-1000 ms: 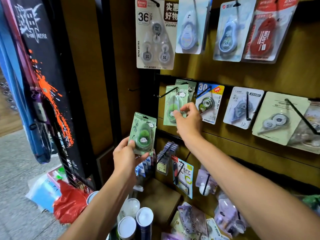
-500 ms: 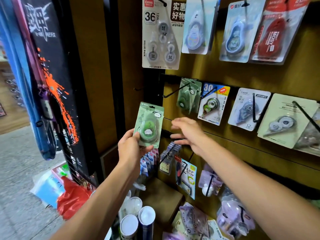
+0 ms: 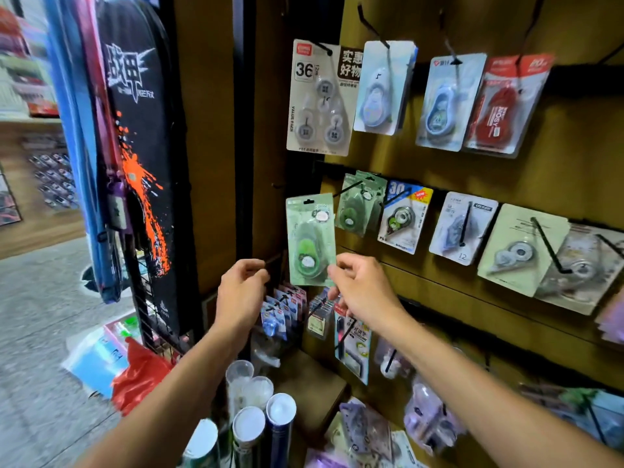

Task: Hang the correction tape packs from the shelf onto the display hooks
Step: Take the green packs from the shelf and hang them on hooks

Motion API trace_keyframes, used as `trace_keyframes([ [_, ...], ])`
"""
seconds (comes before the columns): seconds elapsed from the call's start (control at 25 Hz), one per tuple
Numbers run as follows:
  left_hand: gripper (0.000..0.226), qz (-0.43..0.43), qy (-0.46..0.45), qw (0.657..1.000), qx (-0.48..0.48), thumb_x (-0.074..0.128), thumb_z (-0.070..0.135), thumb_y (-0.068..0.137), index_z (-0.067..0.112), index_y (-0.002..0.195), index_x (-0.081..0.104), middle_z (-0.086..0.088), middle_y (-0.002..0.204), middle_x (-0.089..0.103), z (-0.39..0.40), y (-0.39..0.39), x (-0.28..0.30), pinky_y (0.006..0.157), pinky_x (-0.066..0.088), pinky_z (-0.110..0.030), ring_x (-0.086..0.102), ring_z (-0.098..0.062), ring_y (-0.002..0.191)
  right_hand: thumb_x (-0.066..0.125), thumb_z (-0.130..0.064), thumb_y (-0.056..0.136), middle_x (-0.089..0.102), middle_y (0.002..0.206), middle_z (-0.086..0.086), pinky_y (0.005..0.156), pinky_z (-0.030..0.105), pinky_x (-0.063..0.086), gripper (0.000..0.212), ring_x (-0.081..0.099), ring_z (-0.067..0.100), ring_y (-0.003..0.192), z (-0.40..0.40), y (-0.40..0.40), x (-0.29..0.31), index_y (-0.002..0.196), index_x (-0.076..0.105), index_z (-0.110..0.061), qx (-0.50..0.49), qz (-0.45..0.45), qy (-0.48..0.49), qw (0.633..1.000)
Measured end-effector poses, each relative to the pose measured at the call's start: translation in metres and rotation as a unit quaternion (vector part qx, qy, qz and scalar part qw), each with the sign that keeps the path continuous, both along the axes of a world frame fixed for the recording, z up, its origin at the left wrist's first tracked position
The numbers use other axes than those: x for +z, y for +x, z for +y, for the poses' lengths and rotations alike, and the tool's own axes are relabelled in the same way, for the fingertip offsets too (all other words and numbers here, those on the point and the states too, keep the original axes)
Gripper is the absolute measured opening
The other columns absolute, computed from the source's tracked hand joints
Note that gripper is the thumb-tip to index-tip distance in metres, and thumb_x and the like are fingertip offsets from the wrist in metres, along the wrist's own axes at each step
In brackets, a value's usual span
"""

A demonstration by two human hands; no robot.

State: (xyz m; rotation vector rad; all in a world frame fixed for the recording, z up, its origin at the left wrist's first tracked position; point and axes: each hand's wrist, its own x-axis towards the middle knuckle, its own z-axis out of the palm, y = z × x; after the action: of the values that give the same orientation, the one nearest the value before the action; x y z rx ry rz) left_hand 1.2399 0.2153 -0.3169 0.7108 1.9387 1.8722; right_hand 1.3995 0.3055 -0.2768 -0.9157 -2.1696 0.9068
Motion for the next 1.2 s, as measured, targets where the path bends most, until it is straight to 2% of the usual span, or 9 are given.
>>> trace_keyframes([
  [0.16,0.065,0.279,-0.22,0.935,-0.023,0.063,0.036,0.086,0.026,0.145,0.038,-0.005,0.14,0.052,-0.006,-0.003,0.001,0.101,0.043,-0.047,0.05,-0.029,0.125,0.052,-0.022,0.095,0.068,0.06,0.005,0.048,0.035,0.038,0.026,0.047,0.021,0.048,0.003,0.005,0.012,0.081,0.062,-0.003,-0.047,0.037,-0.011,0.998],
  [0.36,0.088,0.381,-0.273,0.883,-0.033,0.063,0.056,0.081,0.029,0.152,0.02,-0.001,0.152,0.036,-0.002,0.009,-0.001,0.104,0.036,-0.051,0.038,-0.03,0.134,0.05,-0.017,0.096,0.069,0.064,0.006,0.046,0.027,0.037,0.027,0.047,0.017,0.046,0.001,0.007,0.013,0.084,0.062,0.003,-0.059,0.011,-0.014,0.998],
  [0.44,0.094,0.4,-0.279,0.872,-0.043,0.063,0.062,0.078,0.03,0.153,0.017,0.0,0.154,0.034,0.001,0.012,-0.006,0.105,0.034,-0.051,0.036,-0.029,0.135,0.049,-0.016,0.096,0.07,0.066,0.006,0.044,0.024,0.035,0.023,0.045,0.013,0.044,0.003,0.005,0.013,0.089,0.061,0.001,-0.064,0.014,-0.005,0.998],
  [0.52,0.097,0.399,-0.283,0.871,-0.053,0.063,0.065,0.076,0.031,0.153,0.015,0.0,0.155,0.032,0.002,0.014,-0.01,0.107,0.033,-0.052,0.035,-0.029,0.136,0.049,-0.019,0.097,0.07,0.074,0.004,0.042,0.02,0.034,0.013,0.046,0.008,0.046,0.005,0.002,0.011,0.108,0.055,-0.02,-0.082,0.011,0.009,0.997],
  [0.64,0.096,0.39,-0.28,0.876,-0.052,0.061,0.067,0.077,0.031,0.154,0.015,0.0,0.155,0.032,0.006,0.011,-0.017,0.107,0.034,-0.051,0.036,-0.029,0.136,0.05,-0.019,0.096,0.068,0.083,0.003,0.051,0.026,0.037,0.039,0.051,0.017,0.066,0.013,-0.004,0.001,0.124,0.036,-0.043,-0.105,0.027,0.059,0.992],
  [0.84,0.09,0.382,-0.278,0.88,-0.056,0.059,0.065,0.079,0.031,0.153,0.019,0.001,0.154,0.035,0.016,-0.002,-0.033,0.105,0.037,-0.049,0.039,-0.028,0.134,0.047,-0.011,0.094,0.067,0.074,0.003,0.054,0.044,0.053,0.034,0.066,0.026,0.07,0.042,-0.021,-0.004,0.1,0.043,-0.044,-0.121,0.075,0.084,0.986],
  [0.96,0.086,0.377,-0.274,0.883,-0.056,0.062,0.059,0.081,0.031,0.152,0.023,0.002,0.153,0.037,0.024,-0.007,-0.042,0.105,0.038,-0.049,0.041,-0.029,0.133,0.047,-0.008,0.096,0.068,0.076,0.001,0.051,0.04,0.052,0.03,0.069,0.023,0.068,0.073,-0.032,0.001,0.096,0.048,-0.038,-0.16,0.052,0.084,0.982],
  [1.08,0.082,0.367,-0.27,0.888,-0.063,0.064,0.055,0.081,0.03,0.151,0.027,0.0,0.151,0.04,0.033,-0.012,-0.055,0.102,0.04,-0.048,0.043,-0.029,0.131,0.046,-0.007,0.097,0.069,0.087,0.003,0.051,0.032,0.051,0.03,0.069,0.022,0.075,0.115,-0.042,0.004,0.098,0.047,-0.037,-0.186,0.023,0.048,0.981],
  [1.2,0.081,0.359,-0.262,0.893,-0.067,0.067,0.052,0.081,0.029,0.15,0.03,-0.003,0.148,0.044,0.038,-0.018,-0.064,0.101,0.042,-0.048,0.045,-0.032,0.129,0.047,-0.004,0.093,0.068,0.105,0.003,0.062,0.047,0.061,0.039,0.069,0.025,0.077,0.141,-0.042,0.0,0.105,0.047,-0.041,-0.178,0.019,-0.004,0.984],
])
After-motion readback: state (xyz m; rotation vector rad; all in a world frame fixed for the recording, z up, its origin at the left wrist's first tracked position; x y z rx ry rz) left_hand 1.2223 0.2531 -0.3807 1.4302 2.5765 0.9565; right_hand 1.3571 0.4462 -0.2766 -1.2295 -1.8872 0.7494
